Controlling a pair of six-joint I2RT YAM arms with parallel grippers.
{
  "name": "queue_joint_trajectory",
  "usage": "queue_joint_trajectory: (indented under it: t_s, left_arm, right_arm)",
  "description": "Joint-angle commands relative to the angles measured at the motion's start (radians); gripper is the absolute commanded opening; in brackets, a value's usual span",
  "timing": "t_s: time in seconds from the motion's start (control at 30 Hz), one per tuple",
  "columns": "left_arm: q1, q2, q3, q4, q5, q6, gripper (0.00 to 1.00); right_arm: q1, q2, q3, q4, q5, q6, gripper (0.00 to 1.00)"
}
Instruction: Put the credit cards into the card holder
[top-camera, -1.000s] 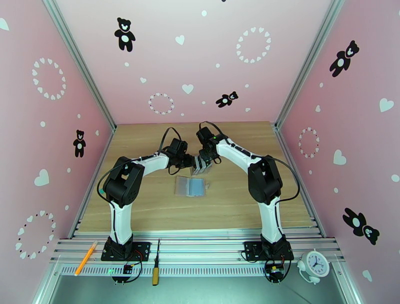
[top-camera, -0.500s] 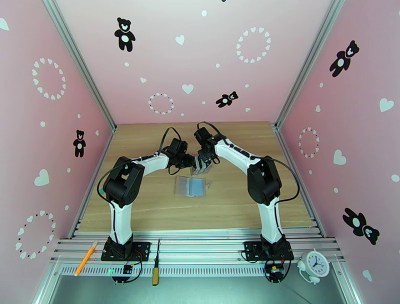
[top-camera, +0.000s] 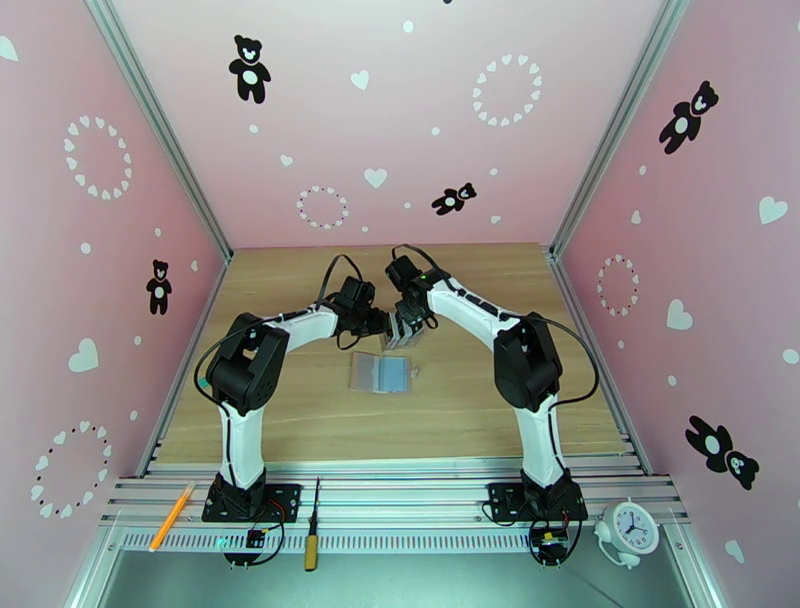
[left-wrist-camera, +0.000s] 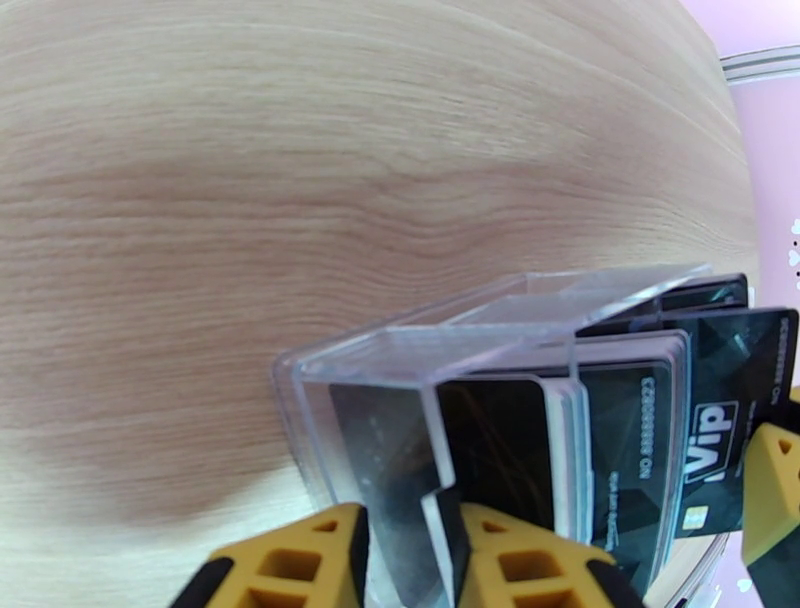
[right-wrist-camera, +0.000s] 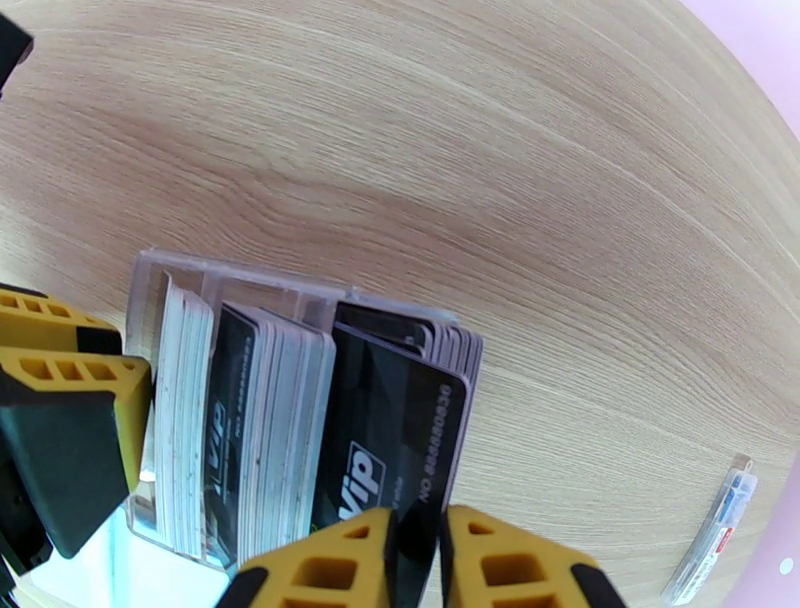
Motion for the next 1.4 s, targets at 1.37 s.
queue_joint_trajectory:
  t_s: [1.37]
  left_arm:
    - [0.002, 0.034, 0.009, -0.009, 0.014, -0.008, 0.30]
  right_arm:
    - [-0.004, 0.067, 0.056, -0.041, -0.030, -0.008, 0.45]
